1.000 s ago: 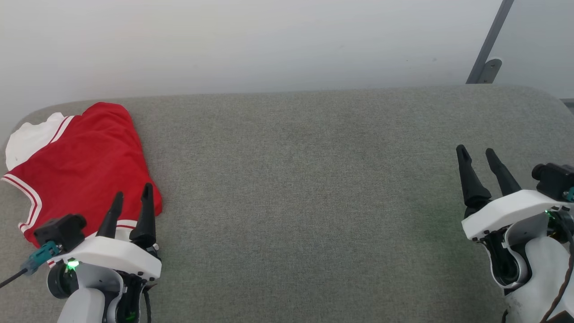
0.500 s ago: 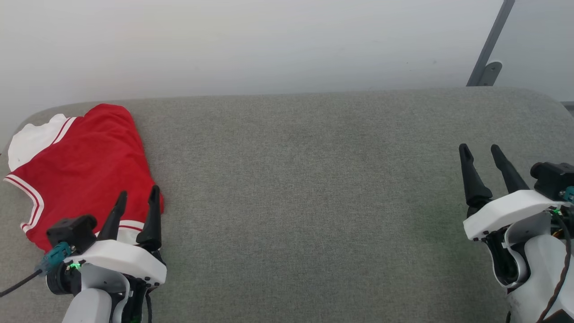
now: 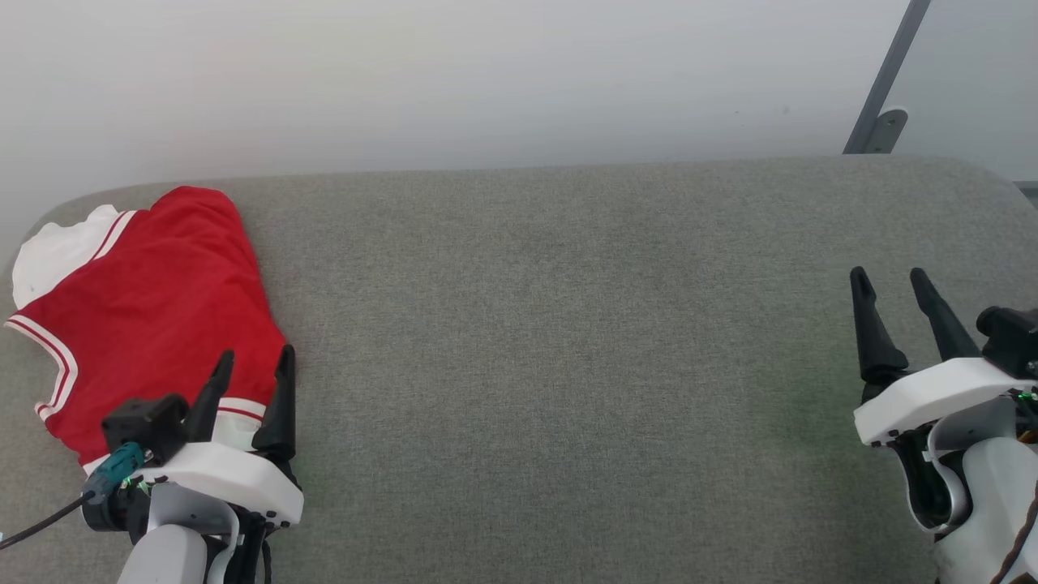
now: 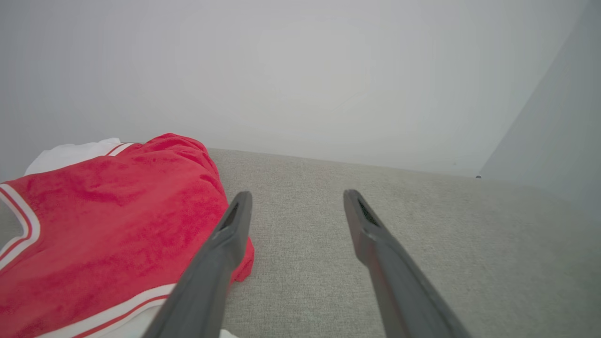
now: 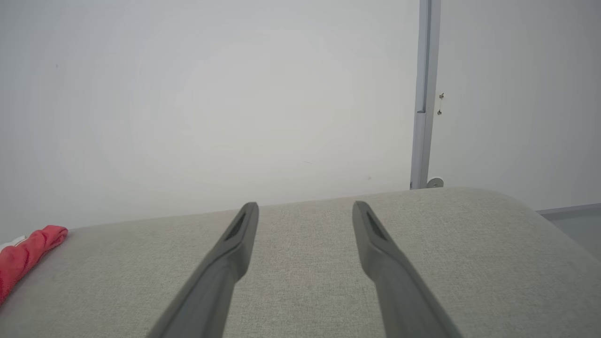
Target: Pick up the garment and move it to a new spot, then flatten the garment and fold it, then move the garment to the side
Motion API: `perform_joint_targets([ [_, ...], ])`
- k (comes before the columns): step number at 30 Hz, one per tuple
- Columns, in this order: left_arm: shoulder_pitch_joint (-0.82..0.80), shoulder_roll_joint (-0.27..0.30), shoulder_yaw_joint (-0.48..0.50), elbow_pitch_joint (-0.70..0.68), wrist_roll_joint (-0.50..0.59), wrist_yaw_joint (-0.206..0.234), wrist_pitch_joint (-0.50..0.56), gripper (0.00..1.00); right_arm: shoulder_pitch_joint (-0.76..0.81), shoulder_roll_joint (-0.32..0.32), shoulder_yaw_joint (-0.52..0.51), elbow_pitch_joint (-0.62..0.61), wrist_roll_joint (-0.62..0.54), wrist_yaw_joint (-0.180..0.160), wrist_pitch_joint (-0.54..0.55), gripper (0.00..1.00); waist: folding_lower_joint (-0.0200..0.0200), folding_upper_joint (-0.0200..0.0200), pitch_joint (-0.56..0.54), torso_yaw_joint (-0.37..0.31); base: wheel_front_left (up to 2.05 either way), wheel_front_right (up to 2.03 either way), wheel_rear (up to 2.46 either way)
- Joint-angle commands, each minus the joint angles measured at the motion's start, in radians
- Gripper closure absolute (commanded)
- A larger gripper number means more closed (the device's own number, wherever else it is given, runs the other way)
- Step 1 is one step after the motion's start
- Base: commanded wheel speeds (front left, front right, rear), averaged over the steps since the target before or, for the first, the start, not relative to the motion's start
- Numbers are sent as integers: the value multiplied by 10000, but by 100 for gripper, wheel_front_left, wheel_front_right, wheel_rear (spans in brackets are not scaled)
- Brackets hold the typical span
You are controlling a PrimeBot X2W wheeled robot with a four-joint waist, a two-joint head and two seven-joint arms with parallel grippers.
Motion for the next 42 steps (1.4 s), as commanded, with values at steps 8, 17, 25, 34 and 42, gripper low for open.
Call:
perform_joint_targets([
  [8,-382,110,5,199,507,-71,-240,0,-61,-22,-227,5,-337,0,-277,0,0,0,108,32,0,0,0],
  [17,-525,270,-361,391,912,-74,-438,0,-82,15,-354,-22,-701,0,-457,0,0,0,99,188,0,0,0],
  [25,-500,123,-369,463,1229,-77,-611,0,384,250,-604,-432,-990,0,-624,0,0,0,185,960,0,0,0],
  [34,-113,-268,157,474,1865,-64,-765,0,651,670,-67,-883,-1309,0,-790,0,0,0,305,2265,0,0,0],
  [42,318,-707,811,210,2017,-57,-774,0,782,962,299,-1046,-1182,0,-791,0,0,0,382,3334,0,0,0],
])
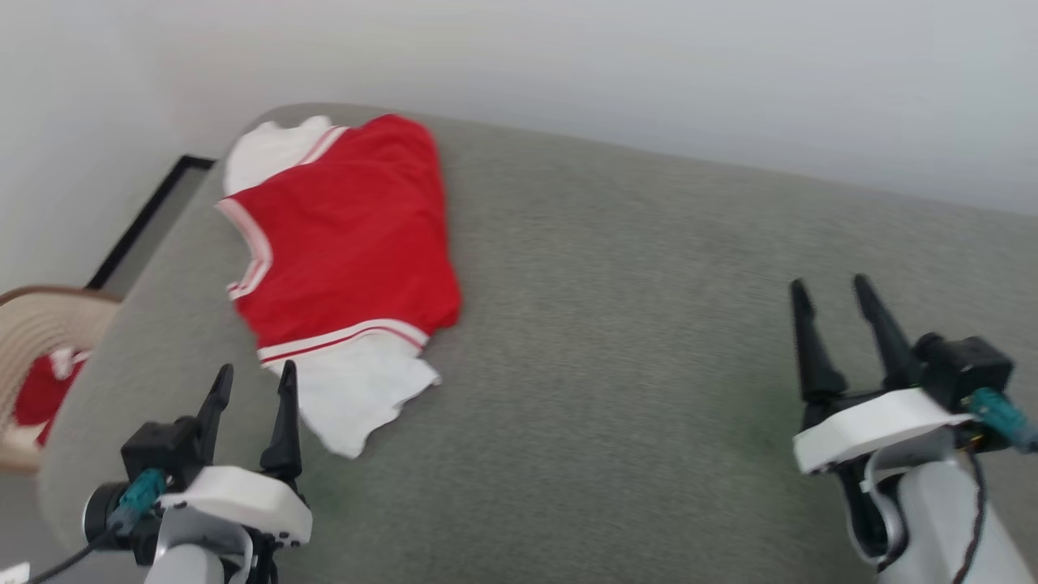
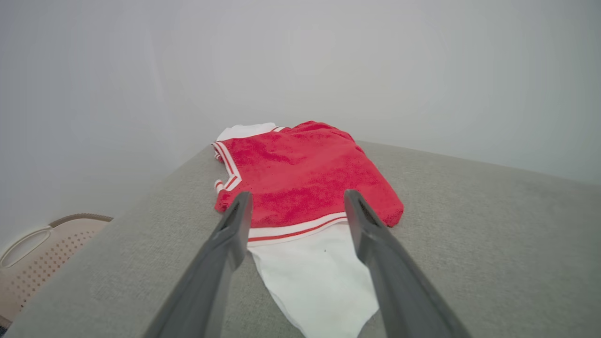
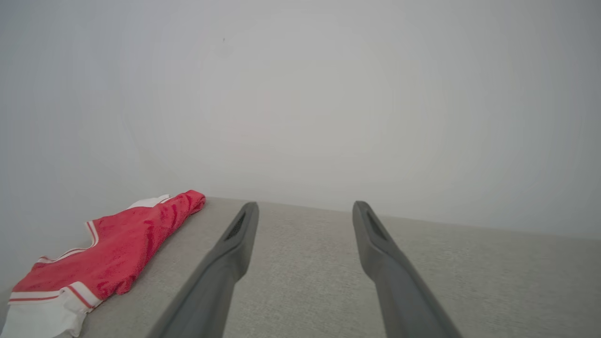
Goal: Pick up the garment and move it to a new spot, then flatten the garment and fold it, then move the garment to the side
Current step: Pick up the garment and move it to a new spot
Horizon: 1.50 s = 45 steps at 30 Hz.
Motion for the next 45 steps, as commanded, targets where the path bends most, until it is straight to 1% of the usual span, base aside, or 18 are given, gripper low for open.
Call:
perform_joint_targets([
  [1,170,-69,98,-89,100,23,-53,0,123,57,90,-22,49,0,-49,0,0,0,25,420,0,0,0],
  [8,1170,-562,946,-749,185,155,-51,0,156,290,905,140,205,0,-49,0,0,0,-7,1180,0,0,0],
  [14,1825,-805,1210,-1202,381,270,-53,0,178,440,1373,212,324,0,-49,0,0,0,100,1661,0,0,0],
  [19,1927,-898,1361,-1413,455,266,-53,0,77,522,1592,233,313,0,-49,0,0,0,190,1653,0,0,0],
  [21,1808,-920,1315,-1435,520,205,-53,0,-12,534,1695,239,326,0,-49,0,0,0,247,1510,0,0,0],
  [24,1437,-847,1122,-1385,688,129,-53,0,-123,513,1803,242,288,0,-49,0,0,0,408,1105,0,0,0],
  [27,653,-495,693,-1189,817,48,-53,0,-311,482,1851,184,222,0,-49,0,0,0,697,568,0,0,0],
  [29,-69,-118,392,-986,821,4,-53,0,-423,471,1897,157,221,0,-49,0,0,0,933,140,0,0,0],
  [30,-478,67,279,-876,651,11,-53,0,-492,476,1939,142,240,0,-49,0,0,0,1072,-95,0,0,0],
  [33,-1543,1008,-312,-332,227,6,12,0,-686,569,2101,95,296,0,-49,0,0,0,1485,-870,0,0,0],
  [36,-2681,2081,-897,307,-736,15,558,0,-862,680,2157,-21,321,0,-49,0,0,0,1943,-1609,0,0,0],
  [37,-2681,2081,-897,307,-736,15,558,0,-862,680,2157,-21,321,0,-49,0,0,0,1943,-1609,0,0,0],
  [38,-2995,2497,-1038,560,-1034,15,775,0,-903,707,2159,-66,342,0,-49,0,0,0,2091,-1830,0,0,0],
  [41,-3831,3524,-1704,1373,-2175,13,1612,0,-1026,808,2189,-157,372,0,-49,0,0,0,2490,-2420,0,0,0],
  [43,-4258,4143,-2218,1806,-3026,12,2396,0,-1139,850,2258,-192,376,0,-49,0,0,0,2713,-2798,0,0,0],
  [45,-4629,4627,-2625,2129,-4132,10,3261,0,-1230,887,2267,-236,378,0,-49,0,0,0,2897,-3132,0,0,0],
])
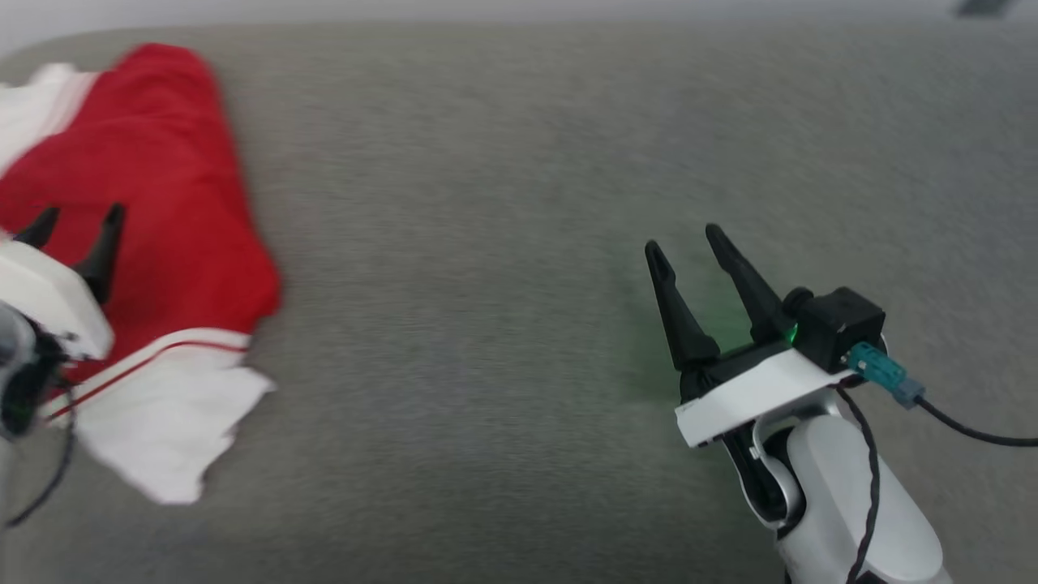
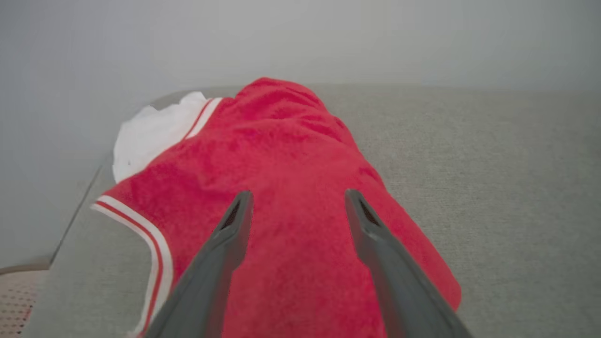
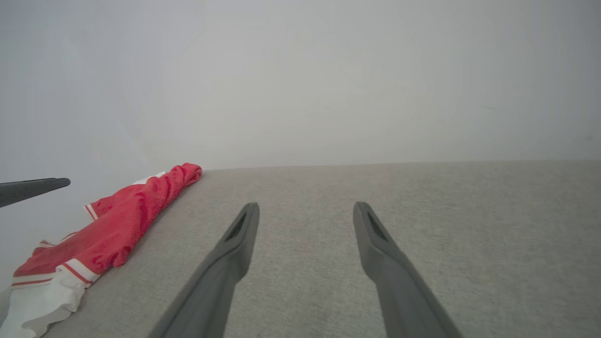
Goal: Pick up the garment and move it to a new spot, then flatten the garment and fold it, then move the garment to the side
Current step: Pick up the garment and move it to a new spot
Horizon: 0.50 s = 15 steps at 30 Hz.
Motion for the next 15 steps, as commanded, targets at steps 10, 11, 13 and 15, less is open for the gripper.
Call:
perform_joint_targets([
  [10,-353,2020,-1161,1696,-2898,13,3166,0,-549,142,305,-333,165,0,-49,0,0,0,1405,-2597,0,0,0],
  [11,-333,2118,-1191,1797,-3000,13,3306,0,-545,149,308,-348,179,0,-49,0,0,0,1482,-2728,0,0,0],
  [13,-296,2216,-1301,1946,-3102,13,3417,0,-531,158,285,-375,250,0,-49,0,0,0,1632,-2956,0,0,0],
  [15,-204,2239,-1427,2128,-3225,16,3564,0,-488,156,278,-423,338,0,-49,0,0,0,1743,-3150,0,0,0],
])
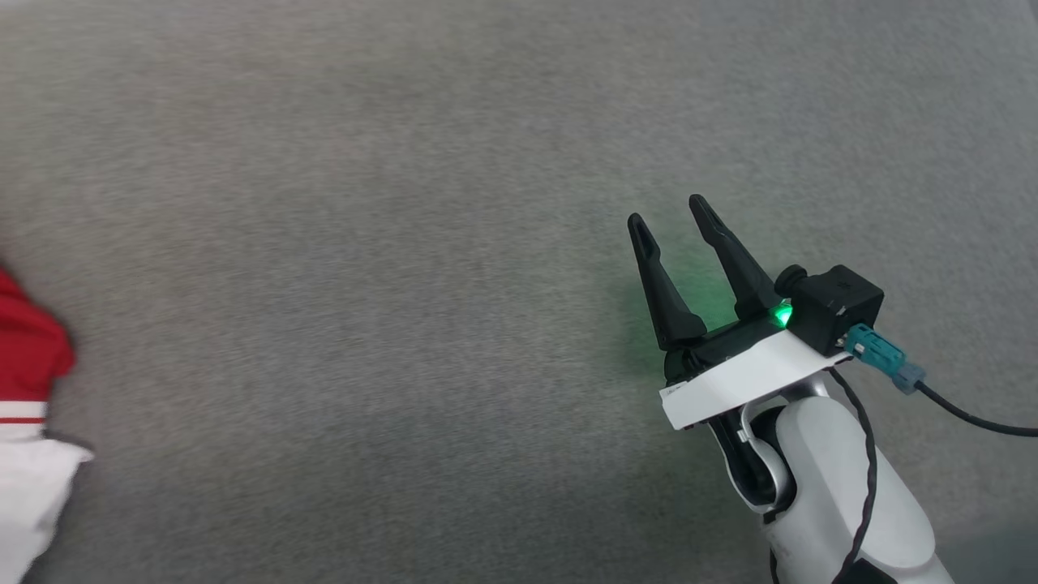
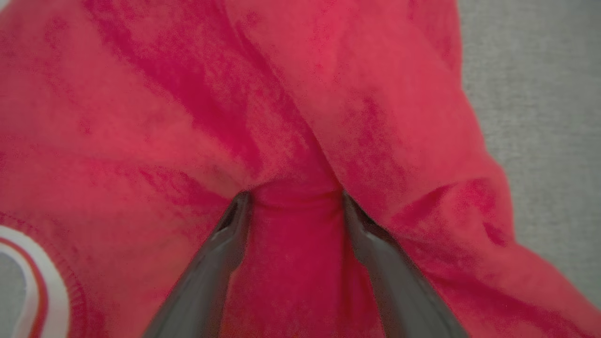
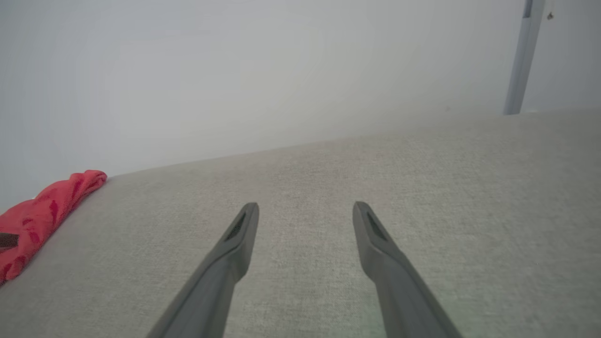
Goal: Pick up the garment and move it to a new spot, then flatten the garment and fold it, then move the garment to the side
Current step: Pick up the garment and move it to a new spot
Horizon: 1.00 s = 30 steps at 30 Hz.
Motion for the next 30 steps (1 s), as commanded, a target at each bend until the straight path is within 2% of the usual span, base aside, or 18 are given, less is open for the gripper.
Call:
perform_joint_targets([
  [1,286,-389,-333,220,-99,22,244,0,-37,44,14,-68,86,0,-47,0,0,0,399,-484,0,0,0],
  [3,376,-449,-501,374,-246,24,481,0,-19,44,31,-129,134,0,-47,0,0,0,443,-600,0,0,0],
  [4,434,-514,-607,395,-267,24,623,14,-15,44,27,-144,150,0,-47,0,0,0,444,-638,0,0,0],
  [5,476,-551,-712,358,-285,24,709,45,-11,45,16,-159,160,0,-47,0,0,0,443,-664,0,0,0],
  [6,497,-548,-702,406,-411,22,727,83,-14,45,12,-174,179,0,-47,0,0,0,436,-691,0,0,0],
  [7,494,-529,-682,472,-440,22,653,100,-19,46,8,-184,178,0,-47,0,0,0,411,-711,0,0,0],
  [10,206,-254,-665,687,-99,24,-242,100,56,45,-69,-157,194,0,-47,0,0,0,153,-655,0,0,0],
  [13,-272,-323,-683,416,0,-9,-1018,100,155,38,-149,-101,208,0,-47,0,0,0,-168,-521,0,0,0],
  [17,-738,-380,-1060,-400,49,-8,-1445,100,289,23,-181,-53,298,0,-47,0,0,0,-627,-381,0,0,0],
  [21,-983,-374,-1492,-1188,-90,19,-1340,100,413,26,-154,-25,385,0,-47,0,0,0,-941,-330,0,0,0],
  [30,-1955,-554,-3587,-4338,-216,14,-1235,100,760,22,-300,-193,888,0,-47,0,0,0,-1352,-703,0,0,0],
])
